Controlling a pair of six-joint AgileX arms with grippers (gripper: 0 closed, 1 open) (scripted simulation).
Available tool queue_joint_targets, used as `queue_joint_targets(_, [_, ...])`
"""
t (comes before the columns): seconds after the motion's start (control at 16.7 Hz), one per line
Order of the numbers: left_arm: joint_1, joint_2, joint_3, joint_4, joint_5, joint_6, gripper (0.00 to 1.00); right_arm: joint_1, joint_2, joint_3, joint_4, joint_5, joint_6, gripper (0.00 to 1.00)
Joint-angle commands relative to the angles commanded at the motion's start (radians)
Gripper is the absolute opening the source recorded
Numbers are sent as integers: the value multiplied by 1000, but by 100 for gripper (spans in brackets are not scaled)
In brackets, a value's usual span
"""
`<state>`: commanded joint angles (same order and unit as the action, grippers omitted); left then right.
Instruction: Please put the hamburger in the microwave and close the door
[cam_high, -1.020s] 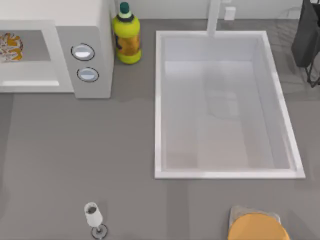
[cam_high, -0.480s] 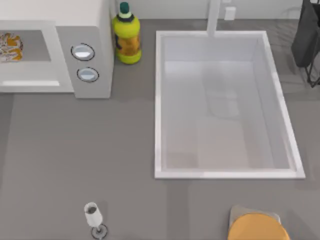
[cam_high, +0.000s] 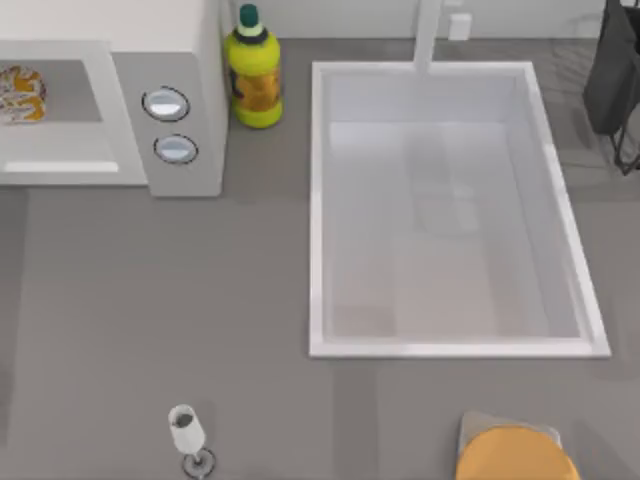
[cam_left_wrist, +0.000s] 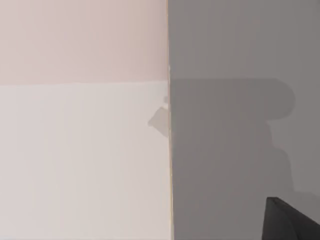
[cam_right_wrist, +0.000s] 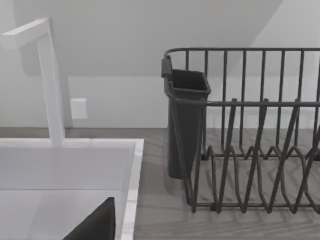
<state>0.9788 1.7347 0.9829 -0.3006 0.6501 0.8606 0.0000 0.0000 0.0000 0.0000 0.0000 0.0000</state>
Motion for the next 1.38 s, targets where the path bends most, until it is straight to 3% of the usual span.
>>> queue_joint_targets(0.6, [-146,-239,-297,124,-80,-162,0,0,0,0,0,0,0,100])
queue_joint_targets(1.02, [-158,-247,-305,132,-90,-173,0,0,0,0,0,0,0,100])
queue_joint_targets(1.38, [-347,-367,-360,181,-199,-256,0,0,0,0,0,0,0,100])
